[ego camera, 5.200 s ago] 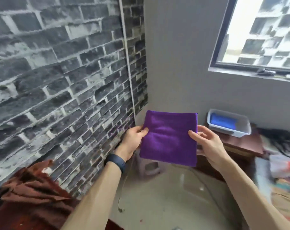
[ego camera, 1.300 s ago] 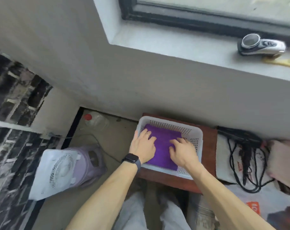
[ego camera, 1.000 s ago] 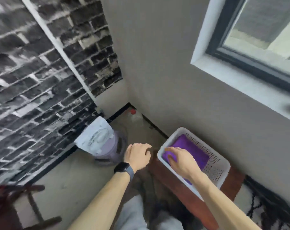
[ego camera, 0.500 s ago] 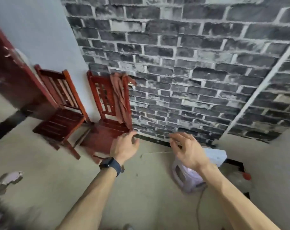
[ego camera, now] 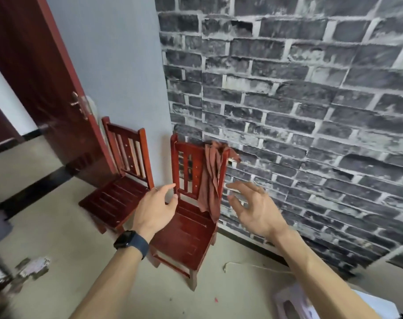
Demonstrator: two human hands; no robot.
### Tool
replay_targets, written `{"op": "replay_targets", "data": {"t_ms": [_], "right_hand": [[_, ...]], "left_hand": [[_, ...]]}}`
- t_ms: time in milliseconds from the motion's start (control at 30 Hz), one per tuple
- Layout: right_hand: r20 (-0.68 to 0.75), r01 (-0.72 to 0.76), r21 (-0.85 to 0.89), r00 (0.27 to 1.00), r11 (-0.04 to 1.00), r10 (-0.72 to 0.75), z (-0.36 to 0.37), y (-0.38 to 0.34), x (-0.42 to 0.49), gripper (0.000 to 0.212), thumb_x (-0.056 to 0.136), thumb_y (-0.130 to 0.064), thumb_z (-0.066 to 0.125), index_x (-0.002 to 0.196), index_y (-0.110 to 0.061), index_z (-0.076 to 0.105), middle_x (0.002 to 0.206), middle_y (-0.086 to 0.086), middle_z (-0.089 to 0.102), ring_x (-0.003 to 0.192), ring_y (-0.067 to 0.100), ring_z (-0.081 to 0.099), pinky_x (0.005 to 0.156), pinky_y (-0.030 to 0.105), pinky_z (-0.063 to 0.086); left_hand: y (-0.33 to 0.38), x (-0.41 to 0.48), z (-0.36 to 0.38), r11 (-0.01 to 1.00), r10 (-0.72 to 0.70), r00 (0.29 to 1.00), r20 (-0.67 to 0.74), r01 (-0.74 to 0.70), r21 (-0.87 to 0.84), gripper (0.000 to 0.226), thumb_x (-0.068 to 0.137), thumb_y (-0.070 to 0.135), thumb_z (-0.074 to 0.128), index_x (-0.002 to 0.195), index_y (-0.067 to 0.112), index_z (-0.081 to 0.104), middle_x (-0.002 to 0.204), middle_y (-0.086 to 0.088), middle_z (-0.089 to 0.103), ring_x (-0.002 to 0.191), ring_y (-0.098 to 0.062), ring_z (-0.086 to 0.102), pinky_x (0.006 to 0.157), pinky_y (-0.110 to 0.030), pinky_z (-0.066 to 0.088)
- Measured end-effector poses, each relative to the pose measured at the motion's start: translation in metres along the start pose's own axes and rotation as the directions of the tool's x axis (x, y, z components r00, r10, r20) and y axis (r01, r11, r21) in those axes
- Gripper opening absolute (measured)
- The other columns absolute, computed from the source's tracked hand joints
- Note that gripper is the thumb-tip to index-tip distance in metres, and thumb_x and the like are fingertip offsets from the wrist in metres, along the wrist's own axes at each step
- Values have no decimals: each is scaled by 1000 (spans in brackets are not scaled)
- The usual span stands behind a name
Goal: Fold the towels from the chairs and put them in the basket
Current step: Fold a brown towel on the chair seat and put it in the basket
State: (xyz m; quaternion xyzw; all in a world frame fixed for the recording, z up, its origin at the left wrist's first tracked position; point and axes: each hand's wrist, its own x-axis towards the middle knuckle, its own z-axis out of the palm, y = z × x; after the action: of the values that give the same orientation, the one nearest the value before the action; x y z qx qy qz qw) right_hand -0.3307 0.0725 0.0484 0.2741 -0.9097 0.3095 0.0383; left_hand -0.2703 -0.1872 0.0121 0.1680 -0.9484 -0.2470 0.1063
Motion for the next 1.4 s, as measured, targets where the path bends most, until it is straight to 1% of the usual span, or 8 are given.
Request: {"op": "replay_targets", "data": {"t_ms": [367,500,600,733,833,1000,1200,1400], "right_hand": [[36,-121,91,992,988,118,73,69,169,35,100,-42,53,131,-29,60,136,-5,60,126,18,55,105,29,41],[85,-331,184,944,926,320,105,116,241,35,97,-51,52,127,-33,58,129,-6,62,118,18,59,95,30,45],[135,-540,239,842,807,523,128,151,290,52,93,-60,52,134,-28,52,128,2,63,113,25,62,91,34,48],[205,-766,322,630,556,749,153,196,345,71,89,-64,56,141,-17,45,125,11,66,110,32,63,90,36,47],[206,-817,424,508,391,837,164,213,378,55,88,-60,62,120,-16,64,111,10,71,95,29,64,85,33,48],[213,-886,414,319,210,924,191,236,415,102,64,-78,71,124,3,58,107,15,70,97,31,67,79,34,52],[-63,-849,451,278,276,958,200,203,435,40,88,-34,66,120,-14,54,108,14,67,108,36,63,91,37,48],[-316,-701,542,342,464,885,187,162,421,25,93,-21,63,116,-18,56,96,4,66,85,26,59,75,27,42]], "left_hand": [[-6,185,36,999,48,998,29,-48,8,42,100,40,47,141,33,49,142,1,55,130,-22,52,103,-34,45],[-12,260,63,996,75,994,85,-78,33,41,98,37,51,138,28,54,139,2,59,127,-18,54,105,-33,45],[-18,309,86,994,84,988,126,-92,54,42,97,37,51,138,28,54,139,3,58,129,-17,51,108,-33,42],[-28,362,116,985,113,971,212,-137,101,47,98,38,47,144,28,48,149,1,48,139,-19,40,115,-35,35],[-34,398,139,968,137,943,302,-192,160,53,98,41,45,150,31,38,156,-2,38,144,-23,32,118,-41,29],[-46,447,176,897,218,863,456,-361,255,64,98,47,40,156,37,16,166,0,13,151,-25,15,121,-49,18],[-69,461,197,862,228,758,612,-449,235,69,98,51,37,158,33,7,167,4,-2,153,-19,0,120,-52,13],[-83,473,194,824,319,704,634,-537,181,72,96,52,38,157,35,4,167,4,-6,153,-18,-2,120,-55,14]]}}
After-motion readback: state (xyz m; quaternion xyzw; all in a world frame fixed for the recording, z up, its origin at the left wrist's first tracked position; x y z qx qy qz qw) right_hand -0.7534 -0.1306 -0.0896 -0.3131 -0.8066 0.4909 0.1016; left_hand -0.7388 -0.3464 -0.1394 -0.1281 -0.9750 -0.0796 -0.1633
